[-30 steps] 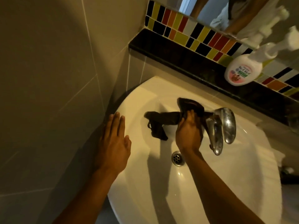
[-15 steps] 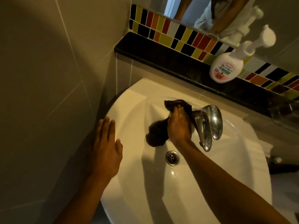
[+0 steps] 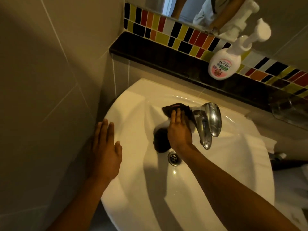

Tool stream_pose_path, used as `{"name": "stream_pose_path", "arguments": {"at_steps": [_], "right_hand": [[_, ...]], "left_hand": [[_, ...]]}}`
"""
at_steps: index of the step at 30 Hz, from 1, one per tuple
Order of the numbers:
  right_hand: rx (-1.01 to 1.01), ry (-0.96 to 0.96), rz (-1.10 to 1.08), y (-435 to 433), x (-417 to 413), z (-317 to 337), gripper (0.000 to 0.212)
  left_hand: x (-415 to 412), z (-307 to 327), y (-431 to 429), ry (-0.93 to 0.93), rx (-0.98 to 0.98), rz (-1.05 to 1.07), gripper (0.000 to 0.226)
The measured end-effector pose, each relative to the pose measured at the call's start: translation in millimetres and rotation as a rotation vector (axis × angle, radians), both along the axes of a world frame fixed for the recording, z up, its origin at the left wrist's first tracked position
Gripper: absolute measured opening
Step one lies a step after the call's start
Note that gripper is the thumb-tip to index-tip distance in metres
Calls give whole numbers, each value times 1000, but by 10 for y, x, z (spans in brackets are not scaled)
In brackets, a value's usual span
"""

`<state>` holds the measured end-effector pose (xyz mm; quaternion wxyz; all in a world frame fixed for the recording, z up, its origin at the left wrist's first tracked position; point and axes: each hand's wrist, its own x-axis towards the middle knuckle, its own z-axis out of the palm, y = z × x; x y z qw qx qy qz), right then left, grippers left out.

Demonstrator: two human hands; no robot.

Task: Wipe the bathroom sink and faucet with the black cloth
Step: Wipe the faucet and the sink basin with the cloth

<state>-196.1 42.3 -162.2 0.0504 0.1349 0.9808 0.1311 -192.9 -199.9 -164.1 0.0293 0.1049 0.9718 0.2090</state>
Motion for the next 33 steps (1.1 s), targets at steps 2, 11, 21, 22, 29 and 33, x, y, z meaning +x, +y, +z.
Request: {"name": "stream_pose_path", "arguments": {"at_steps": [2, 11, 21, 22, 29, 33], "right_hand": [[-103, 53, -8, -47, -127, 23, 73], [-354, 209, 90, 47, 9, -118, 72], [-441, 209, -8, -37, -427, 2, 73], [-433, 213, 39, -5, -280, -10, 74], [-487, 189, -23, 60, -341, -58, 74], [-491, 152, 51, 5, -293, -31, 79]], "left_hand": [[-4, 10, -8, -7, -24, 10, 64], [3, 6, -18, 12, -56, -13, 62], [-19, -33, -8, 68, -129, -56, 61], [-23, -35, -12, 68, -152, -65, 61], [-13, -4, 0, 69, -118, -87, 60], [-15, -4, -9, 67, -86, -78, 60]]}}
